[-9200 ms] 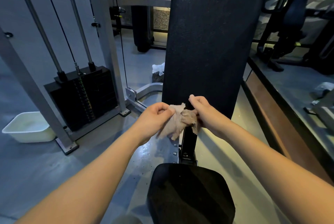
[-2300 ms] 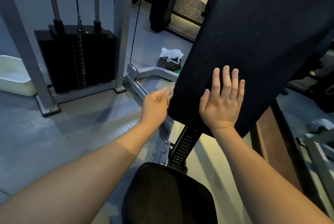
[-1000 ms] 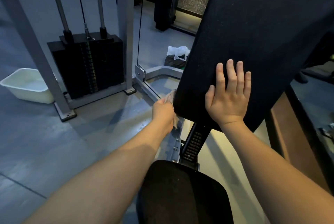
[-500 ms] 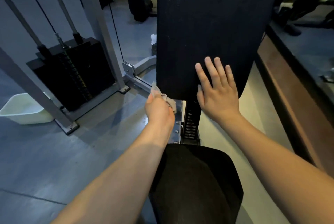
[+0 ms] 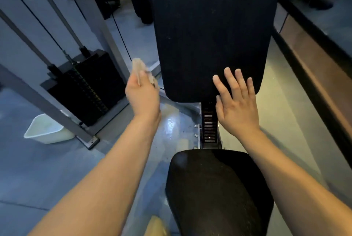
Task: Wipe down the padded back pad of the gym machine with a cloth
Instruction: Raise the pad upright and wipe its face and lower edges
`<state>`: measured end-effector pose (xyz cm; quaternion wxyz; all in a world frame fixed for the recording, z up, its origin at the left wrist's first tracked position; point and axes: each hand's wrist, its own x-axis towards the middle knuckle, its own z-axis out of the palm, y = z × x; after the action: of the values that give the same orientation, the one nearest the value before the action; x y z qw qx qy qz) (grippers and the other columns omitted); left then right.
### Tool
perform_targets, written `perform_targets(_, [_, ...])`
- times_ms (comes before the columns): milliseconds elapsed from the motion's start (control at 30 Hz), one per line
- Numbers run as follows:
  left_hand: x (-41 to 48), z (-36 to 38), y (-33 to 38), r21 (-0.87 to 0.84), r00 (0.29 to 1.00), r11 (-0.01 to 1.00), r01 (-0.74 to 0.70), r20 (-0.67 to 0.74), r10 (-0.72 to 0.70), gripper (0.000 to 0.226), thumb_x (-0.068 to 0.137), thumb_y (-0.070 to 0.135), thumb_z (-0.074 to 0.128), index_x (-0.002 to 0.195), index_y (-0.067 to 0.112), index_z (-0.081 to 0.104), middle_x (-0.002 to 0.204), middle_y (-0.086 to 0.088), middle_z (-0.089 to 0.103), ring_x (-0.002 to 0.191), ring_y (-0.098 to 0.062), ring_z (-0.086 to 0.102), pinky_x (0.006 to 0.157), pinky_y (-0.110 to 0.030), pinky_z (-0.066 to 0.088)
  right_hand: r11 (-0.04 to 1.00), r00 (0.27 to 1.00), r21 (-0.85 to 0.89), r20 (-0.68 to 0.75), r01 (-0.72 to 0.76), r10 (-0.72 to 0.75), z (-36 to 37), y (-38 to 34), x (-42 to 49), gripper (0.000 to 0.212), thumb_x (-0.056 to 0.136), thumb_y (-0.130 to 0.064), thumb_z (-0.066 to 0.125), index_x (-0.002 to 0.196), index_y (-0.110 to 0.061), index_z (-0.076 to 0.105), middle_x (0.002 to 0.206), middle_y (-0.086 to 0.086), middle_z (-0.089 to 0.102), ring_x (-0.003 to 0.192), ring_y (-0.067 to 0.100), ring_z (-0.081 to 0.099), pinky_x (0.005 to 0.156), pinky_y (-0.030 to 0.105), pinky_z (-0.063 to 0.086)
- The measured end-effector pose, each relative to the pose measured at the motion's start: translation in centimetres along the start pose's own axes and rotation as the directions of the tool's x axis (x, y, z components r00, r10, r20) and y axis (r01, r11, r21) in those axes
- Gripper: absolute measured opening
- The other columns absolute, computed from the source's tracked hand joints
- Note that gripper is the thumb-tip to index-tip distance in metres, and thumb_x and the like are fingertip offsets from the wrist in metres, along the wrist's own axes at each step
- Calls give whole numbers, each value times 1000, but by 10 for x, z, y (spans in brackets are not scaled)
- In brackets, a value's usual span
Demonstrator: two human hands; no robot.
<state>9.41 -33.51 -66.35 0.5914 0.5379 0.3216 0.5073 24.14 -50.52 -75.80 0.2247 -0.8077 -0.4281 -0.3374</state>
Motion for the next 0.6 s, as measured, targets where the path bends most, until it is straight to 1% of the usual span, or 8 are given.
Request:
perform_targets(33, [13, 5, 10, 116, 988, 984, -136, 85, 127, 32, 103, 25, 47, 126, 39, 66, 133, -10, 64, 127, -30, 57, 107, -49, 47, 999, 1000, 30, 7, -31, 30, 0, -4, 0, 64, 100, -21, 55, 160, -23, 33, 169, 7, 22, 158, 29, 11, 129, 48, 3])
perform_targets(67, [26, 13, 16, 220, 947, 929, -296, 194, 256, 43, 103, 16, 47, 142, 31, 54, 150, -6, 50, 141, -21, 43, 117, -42, 37, 997, 998, 54, 18, -55, 54, 1, -6, 0, 66, 98, -19, 56, 160, -23, 33, 169, 7, 21, 159, 28, 9, 129, 48, 1])
perform_targets(133, [41, 36, 30, 383, 797, 709, -593, 407, 446, 59, 97, -4, 43, 153, 14, 39, 162, -5, 31, 149, -16, 29, 122, -34, 27, 995, 998, 77, 11, -69, 68, 2, -8, 0, 67, 97, -18, 57, 159, -23, 34, 169, 6, 21, 159, 28, 9, 128, 49, 1])
perform_targets(200, [47, 51, 30, 468, 680, 494, -733, 531, 505, 71, 89, -15, 43, 155, 10, 32, 165, -11, 20, 152, -27, 20, 121, -41, 27, 996, 999, 81, -12, -47, 48, 3, -6, 0, 66, 96, -18, 56, 159, -23, 35, 168, 7, 23, 158, 29, 11, 128, 49, 2])
perform_targets(300, [37, 46, 3, 485, 581, 329, -810, 589, 561, 80, 82, -26, 42, 155, 3, 30, 165, -20, 12, 154, -33, 5, 118, -52, 30, 997, 999, 79, -20, -25, 27, 7, -2, 0, 66, 96, -20, 55, 159, -23, 35, 168, 7, 23, 158, 29, 11, 128, 49, 2])
perform_targets(400, [-1, 22, -41, 468, 524, 241, -850, 707, 475, 88, 77, -29, 45, 156, 7, 29, 165, -13, 4, 154, -25, -5, 123, -49, 24, 997, 998, 63, -43, -34, 36, 12, -3, 0, 69, 94, -18, 58, 159, -22, 34, 168, 8, 23, 158, 30, 11, 128, 51, 2])
perform_targets(500, [-14, 1, -64, 409, 437, 155, -899, 819, 373, 89, 77, -29, 49, 155, 9, 29, 165, -12, 15, 154, -28, 8, 122, -50, 24, 998, 999, 51, -41, -19, 21, 12, -2, -1, 72, 93, -17, 60, 159, -22, 33, 168, 8, 22, 158, 30, 11, 128, 51, 3])
perform_targets(600, [6, 6, -45, 333, 342, 89, -939, 866, 365, 70, 85, -23, 46, 150, 0, 38, 160, -18, 28, 152, -31, 21, 124, -44, 22, 999, 998, 41, -60, 3, 0, 13, 2, -1, 71, 93, -18, 61, 159, -22, 35, 168, 6, 22, 157, 30, 13, 128, 51, 6])
